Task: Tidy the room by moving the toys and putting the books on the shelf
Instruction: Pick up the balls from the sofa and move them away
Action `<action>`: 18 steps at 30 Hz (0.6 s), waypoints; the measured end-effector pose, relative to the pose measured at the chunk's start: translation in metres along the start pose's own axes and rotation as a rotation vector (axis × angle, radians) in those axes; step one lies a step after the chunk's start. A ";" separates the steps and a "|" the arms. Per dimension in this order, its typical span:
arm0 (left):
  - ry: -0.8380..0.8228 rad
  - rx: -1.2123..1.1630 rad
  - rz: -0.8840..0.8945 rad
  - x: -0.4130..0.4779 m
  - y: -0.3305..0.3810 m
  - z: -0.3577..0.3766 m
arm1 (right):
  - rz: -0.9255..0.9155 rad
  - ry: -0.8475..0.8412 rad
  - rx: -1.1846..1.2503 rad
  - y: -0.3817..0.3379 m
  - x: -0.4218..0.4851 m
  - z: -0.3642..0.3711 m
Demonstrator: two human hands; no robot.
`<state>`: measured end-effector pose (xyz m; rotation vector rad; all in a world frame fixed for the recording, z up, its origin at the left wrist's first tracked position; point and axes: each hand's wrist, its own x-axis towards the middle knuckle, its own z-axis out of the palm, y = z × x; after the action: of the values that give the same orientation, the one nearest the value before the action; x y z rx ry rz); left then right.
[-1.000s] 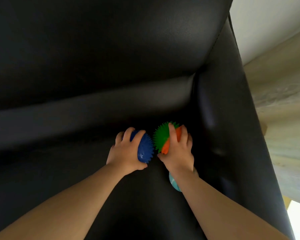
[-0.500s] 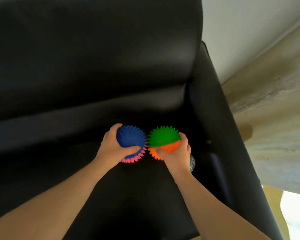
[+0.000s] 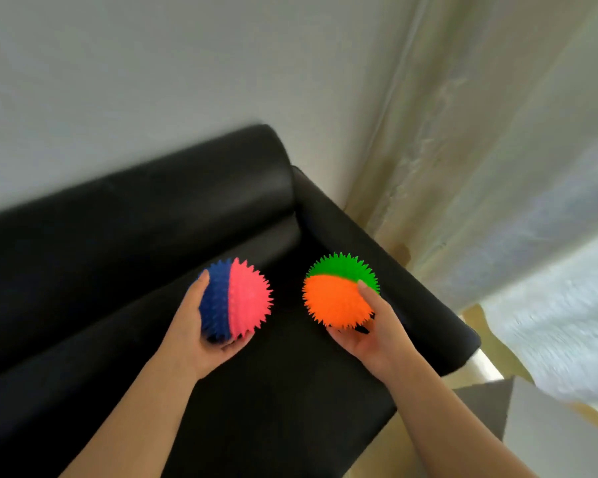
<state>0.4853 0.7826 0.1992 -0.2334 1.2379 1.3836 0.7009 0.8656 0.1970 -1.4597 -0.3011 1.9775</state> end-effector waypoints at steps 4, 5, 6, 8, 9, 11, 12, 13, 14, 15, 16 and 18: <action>-0.066 0.013 -0.106 -0.025 -0.009 0.018 | -0.015 0.063 0.223 -0.007 -0.049 -0.041; -0.084 0.026 -0.121 -0.031 -0.013 0.027 | -0.033 0.085 0.272 -0.008 -0.060 -0.053; -0.107 0.047 -0.140 -0.037 -0.021 0.038 | -0.059 0.117 0.322 -0.010 -0.074 -0.069; -0.164 0.072 -0.177 -0.045 -0.037 0.056 | -0.098 0.185 0.380 -0.010 -0.097 -0.096; -0.206 0.101 -0.203 -0.050 -0.048 0.067 | -0.121 0.218 0.401 -0.010 -0.111 -0.112; -0.270 0.181 -0.258 -0.059 -0.075 0.090 | -0.160 0.267 0.449 -0.008 -0.135 -0.146; -0.293 0.226 -0.290 -0.064 -0.090 0.101 | -0.180 0.291 0.491 -0.005 -0.147 -0.163; -0.314 0.262 -0.327 -0.071 -0.107 0.112 | -0.201 0.314 0.537 -0.002 -0.158 -0.182; -0.333 0.299 -0.362 -0.077 -0.124 0.124 | -0.222 0.341 0.591 0.000 -0.170 -0.199; -0.345 0.339 -0.386 -0.083 -0.141 0.134 | -0.241 0.364 0.644 0.005 -0.182 -0.216; -0.349 0.355 -0.405 -0.086 -0.151 0.140 | -0.250 0.375 0.684 0.007 -0.190 -0.227; -0.387 0.438 -0.469 -0.097 -0.188 0.157 | -0.283 0.444 0.801 0.020 -0.212 -0.262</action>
<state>0.7457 0.7911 0.2401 0.0516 1.0428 0.6903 0.9692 0.6683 0.2563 -1.1770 0.4178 1.2597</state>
